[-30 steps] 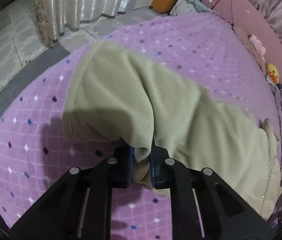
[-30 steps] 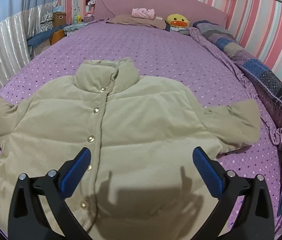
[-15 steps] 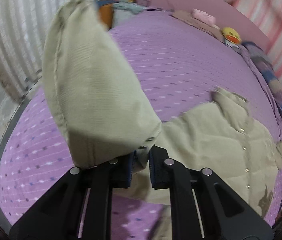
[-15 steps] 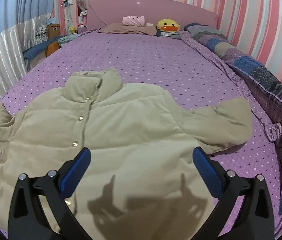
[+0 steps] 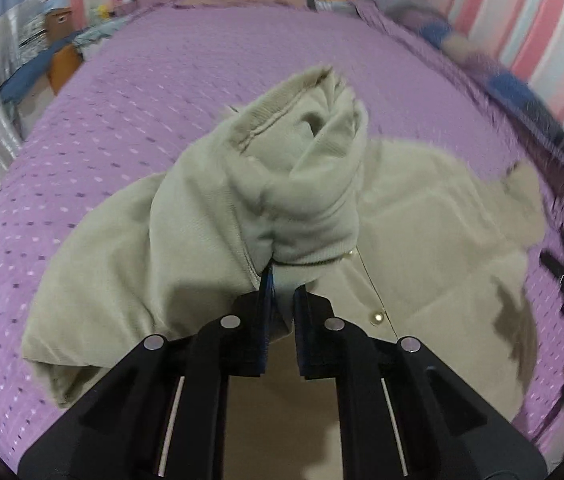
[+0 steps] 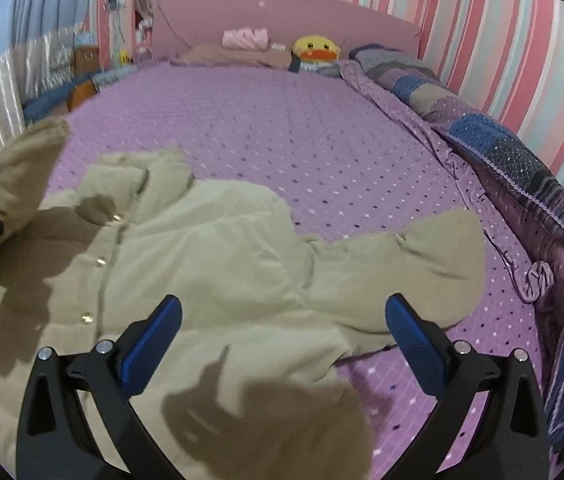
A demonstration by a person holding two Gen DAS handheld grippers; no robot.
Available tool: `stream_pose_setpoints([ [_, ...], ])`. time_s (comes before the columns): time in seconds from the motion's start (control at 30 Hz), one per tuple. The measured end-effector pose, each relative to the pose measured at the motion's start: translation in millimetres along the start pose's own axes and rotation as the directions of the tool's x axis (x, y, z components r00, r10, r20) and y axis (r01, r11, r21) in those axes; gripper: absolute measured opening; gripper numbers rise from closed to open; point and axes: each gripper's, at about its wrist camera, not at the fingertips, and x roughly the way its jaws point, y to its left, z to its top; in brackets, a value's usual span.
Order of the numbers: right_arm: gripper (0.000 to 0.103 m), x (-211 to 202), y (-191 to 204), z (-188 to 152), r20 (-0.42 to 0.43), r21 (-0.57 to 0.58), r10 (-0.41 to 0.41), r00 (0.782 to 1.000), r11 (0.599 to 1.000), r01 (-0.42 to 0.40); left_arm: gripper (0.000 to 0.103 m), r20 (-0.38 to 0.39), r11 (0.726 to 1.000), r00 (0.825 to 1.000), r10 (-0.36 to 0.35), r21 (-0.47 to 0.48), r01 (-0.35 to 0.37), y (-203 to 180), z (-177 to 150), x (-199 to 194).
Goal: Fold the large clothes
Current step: 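Lift the sleeve with the left gripper and fold it across the jacket front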
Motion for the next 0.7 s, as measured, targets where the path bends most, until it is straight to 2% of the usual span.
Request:
stream_pose_setpoints([
  [0.1,0.101,15,0,-2,-0.031,-0.018,0.002,1.000,1.000,-0.003,0.008,-0.067,1.000,0.998,0.001,-0.001,-0.001,-4,-10,34],
  [0.2,0.101,23,-1,-9,-0.051,-0.041,-0.007,0.999,0.999,0.005,0.013,-0.093,1.000,0.996,0.013,-0.001,-0.013,-2,-18,49],
  [0.23,0.101,24,-2,-12,-0.054,-0.046,-0.010,0.998,0.999,0.008,0.019,-0.099,1.000,0.995,0.011,-0.002,-0.011,-3,-20,50],
  [0.3,0.101,28,-6,-16,-0.070,-0.055,-0.024,0.997,0.998,0.021,0.049,-0.110,0.999,0.993,-0.034,0.000,0.034,-4,-24,44],
  [0.33,0.101,29,-7,-17,-0.075,-0.054,-0.029,0.997,0.998,0.025,0.071,-0.102,0.999,0.993,-0.053,0.001,0.053,-3,-27,40],
  [0.37,0.101,30,-10,-18,-0.081,-0.047,-0.031,0.996,0.999,0.027,0.086,-0.087,0.998,0.994,-0.065,0.004,0.066,-6,-31,32],
  [0.43,0.101,28,-13,-19,-0.085,-0.028,-0.023,0.996,0.999,0.020,0.099,-0.044,0.999,0.999,-0.025,0.033,0.027,-12,-38,12],
  [0.5,0.101,26,-12,-18,-0.088,-0.017,-0.007,0.996,1.000,0.006,0.099,-0.018,0.997,1.000,0.007,0.075,-0.006,-14,-50,-7],
  [0.6,0.101,22,0,-15,-0.087,-0.019,0.028,0.996,0.999,-0.030,0.099,0.019,0.993,0.997,0.077,0.090,-0.078,3,-60,-35],
  [0.7,0.101,19,24,-9,-0.081,-0.037,0.070,0.994,0.997,-0.074,0.099,0.062,0.982,0.983,0.172,0.067,-0.176,42,-60,-60],
])
